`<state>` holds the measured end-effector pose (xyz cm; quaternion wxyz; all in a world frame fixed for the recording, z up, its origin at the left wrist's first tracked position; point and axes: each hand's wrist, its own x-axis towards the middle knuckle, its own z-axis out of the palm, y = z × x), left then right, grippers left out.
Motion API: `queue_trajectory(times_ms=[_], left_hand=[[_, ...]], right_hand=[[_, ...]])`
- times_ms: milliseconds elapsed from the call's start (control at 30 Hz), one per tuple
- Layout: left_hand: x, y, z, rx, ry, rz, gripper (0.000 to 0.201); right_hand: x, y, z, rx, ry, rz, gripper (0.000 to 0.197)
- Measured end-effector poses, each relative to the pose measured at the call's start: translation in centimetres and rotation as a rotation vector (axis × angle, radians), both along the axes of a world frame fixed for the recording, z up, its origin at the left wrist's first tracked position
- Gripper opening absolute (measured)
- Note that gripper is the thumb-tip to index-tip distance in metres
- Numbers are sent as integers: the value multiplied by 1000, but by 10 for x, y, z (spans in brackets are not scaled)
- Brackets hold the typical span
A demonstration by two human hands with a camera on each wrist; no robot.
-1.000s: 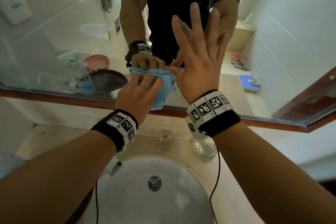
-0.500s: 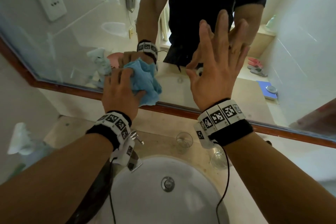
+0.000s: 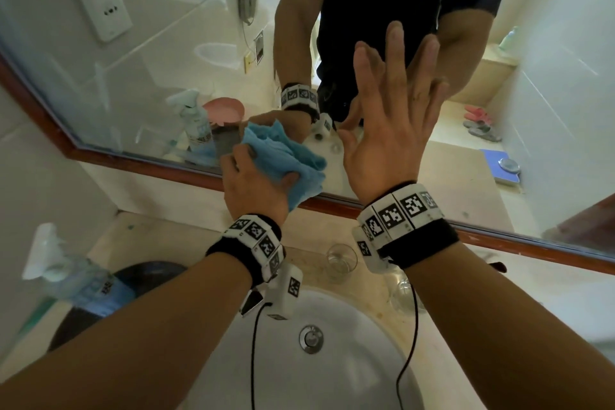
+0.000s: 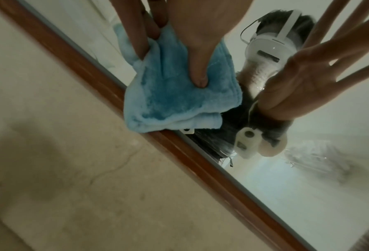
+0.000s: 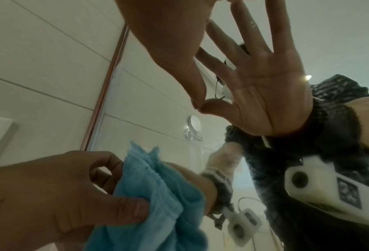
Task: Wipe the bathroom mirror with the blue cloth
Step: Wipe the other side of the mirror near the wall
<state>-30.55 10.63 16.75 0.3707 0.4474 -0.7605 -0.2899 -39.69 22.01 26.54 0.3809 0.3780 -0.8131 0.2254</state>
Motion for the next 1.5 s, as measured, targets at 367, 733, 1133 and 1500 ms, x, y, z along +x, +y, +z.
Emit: queue_trajectory(times_ms=[367, 733, 1133, 1500], left_hand=[[-7, 6, -2, 222, 115, 70, 81], [32, -77, -16, 394, 201, 211, 66], [53, -124, -27, 335, 166, 239, 68], [13, -44, -17, 282, 248, 221, 84]], right_hand=[[0, -1, -3, 29, 28, 5, 93], [23, -35, -3, -11, 45, 133, 82], [29, -56, -3, 70, 47, 92, 92], [17, -36, -5, 49, 61, 122, 81]])
